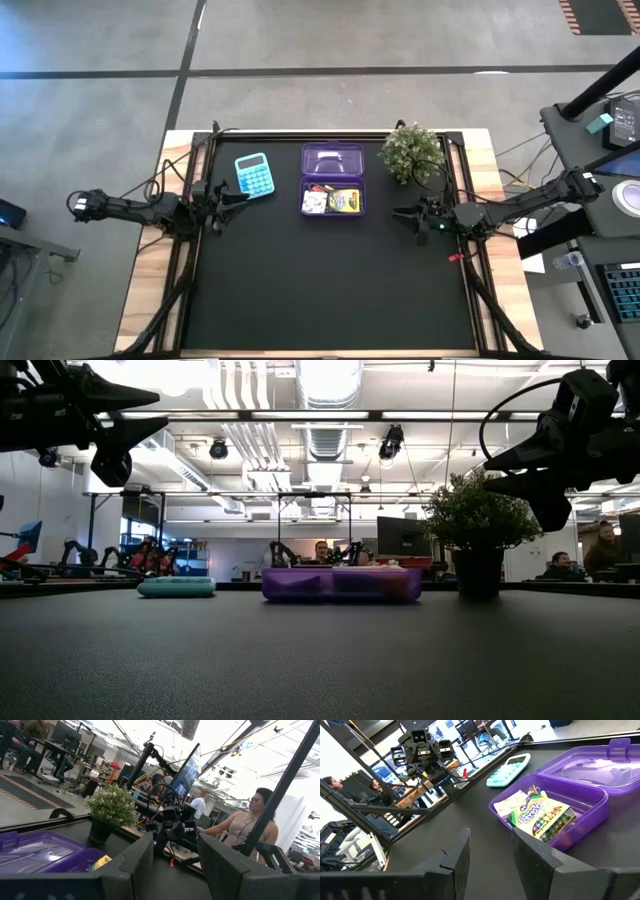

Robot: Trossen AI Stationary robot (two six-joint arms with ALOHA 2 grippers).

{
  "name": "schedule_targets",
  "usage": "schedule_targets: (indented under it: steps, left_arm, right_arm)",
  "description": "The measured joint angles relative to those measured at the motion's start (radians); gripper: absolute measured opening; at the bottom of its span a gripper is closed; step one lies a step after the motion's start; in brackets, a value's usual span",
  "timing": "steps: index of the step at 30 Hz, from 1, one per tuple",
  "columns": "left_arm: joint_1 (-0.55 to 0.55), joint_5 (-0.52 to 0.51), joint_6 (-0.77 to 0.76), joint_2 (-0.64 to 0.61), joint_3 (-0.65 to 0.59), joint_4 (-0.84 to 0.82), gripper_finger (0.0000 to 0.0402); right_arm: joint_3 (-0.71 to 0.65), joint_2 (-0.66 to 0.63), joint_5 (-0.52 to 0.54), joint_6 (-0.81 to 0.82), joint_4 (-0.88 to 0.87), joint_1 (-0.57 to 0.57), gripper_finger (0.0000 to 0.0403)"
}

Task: Pack school essentials
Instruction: Return to Home Position

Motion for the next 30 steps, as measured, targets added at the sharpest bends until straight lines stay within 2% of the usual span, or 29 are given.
schedule_targets:
  steps: [17, 30]
  left_arm:
    - [0.000, 0.000, 0.000, 0.000, 0.000, 0.000, 0.0139]
    - [0.000, 0.000, 0.000, 0.000, 0.000, 0.000, 0.0139]
  right_arm:
    - [0.000, 0.000, 0.000, 0.000, 0.000, 0.000, 0.0125]
    - [0.000, 0.000, 0.000, 0.000, 0.000, 0.000, 0.0139]
